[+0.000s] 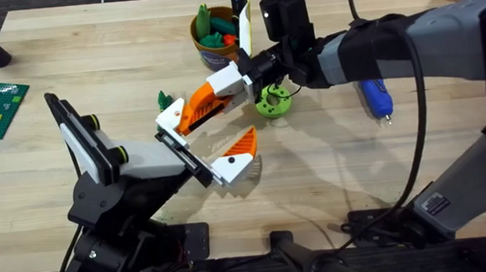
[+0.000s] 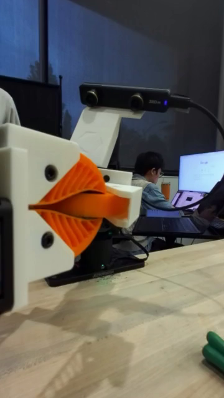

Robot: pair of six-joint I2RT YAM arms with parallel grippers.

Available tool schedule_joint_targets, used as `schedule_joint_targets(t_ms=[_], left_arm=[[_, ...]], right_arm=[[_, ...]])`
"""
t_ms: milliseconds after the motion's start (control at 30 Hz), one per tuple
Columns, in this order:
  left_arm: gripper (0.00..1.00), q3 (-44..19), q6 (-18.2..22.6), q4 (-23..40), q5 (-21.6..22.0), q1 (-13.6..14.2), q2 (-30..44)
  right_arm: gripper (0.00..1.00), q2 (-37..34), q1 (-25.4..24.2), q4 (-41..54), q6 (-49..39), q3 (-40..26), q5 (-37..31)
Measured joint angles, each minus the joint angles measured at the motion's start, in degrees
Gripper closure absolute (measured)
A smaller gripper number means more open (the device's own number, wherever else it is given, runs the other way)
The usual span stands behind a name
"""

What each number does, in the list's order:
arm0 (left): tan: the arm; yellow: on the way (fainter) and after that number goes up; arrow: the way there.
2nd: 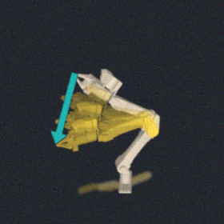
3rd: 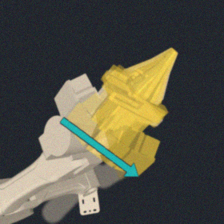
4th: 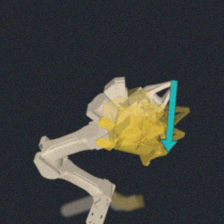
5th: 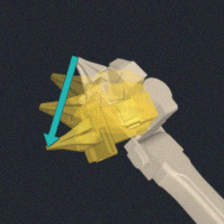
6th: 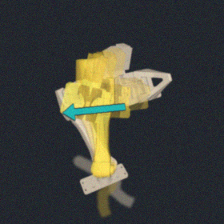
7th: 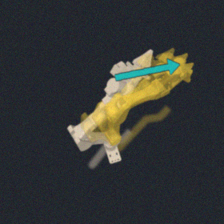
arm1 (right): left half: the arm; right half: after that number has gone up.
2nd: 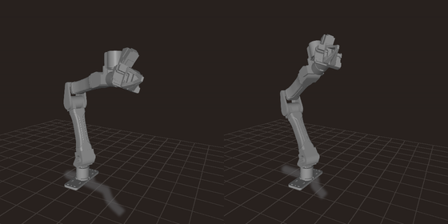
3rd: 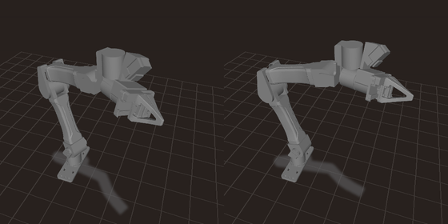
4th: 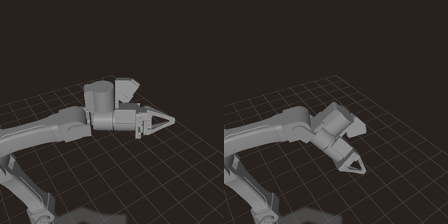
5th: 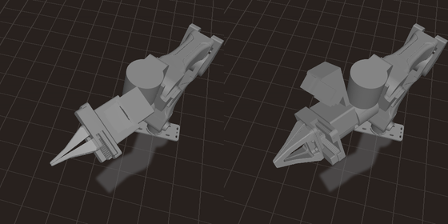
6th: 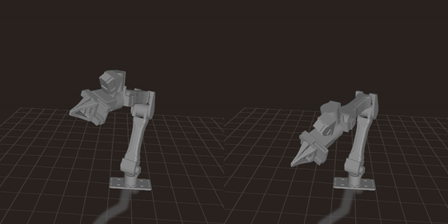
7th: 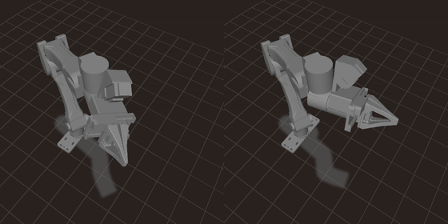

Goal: Pick up the gripper from the table and insert it into the empty holder that is missing its gripper. Then pick up a screw, insert it into the mounting hole, and use the screwdriver to tighten it. Finally, clean up the table by picking up the vegetable and placing it into the bucket.

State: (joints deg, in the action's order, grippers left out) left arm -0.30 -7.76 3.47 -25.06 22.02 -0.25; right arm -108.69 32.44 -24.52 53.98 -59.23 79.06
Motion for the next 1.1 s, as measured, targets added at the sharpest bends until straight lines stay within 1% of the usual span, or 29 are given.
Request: schedule_joint_targets(t_ms=[400,1100], left_arm=[[0.017,-0.03,-0.10,-0.27,0.06,0.00,0.27],[0.017,-0.03,0.21,-0.40,-1.22,-0.10,0.26]], right_arm=[[0.979,-0.02,-0.10,0.58,-0.99,-0.02,0.75],[0.979,-0.03,-0.59,0.04,-7.90,0.07,1.68]])
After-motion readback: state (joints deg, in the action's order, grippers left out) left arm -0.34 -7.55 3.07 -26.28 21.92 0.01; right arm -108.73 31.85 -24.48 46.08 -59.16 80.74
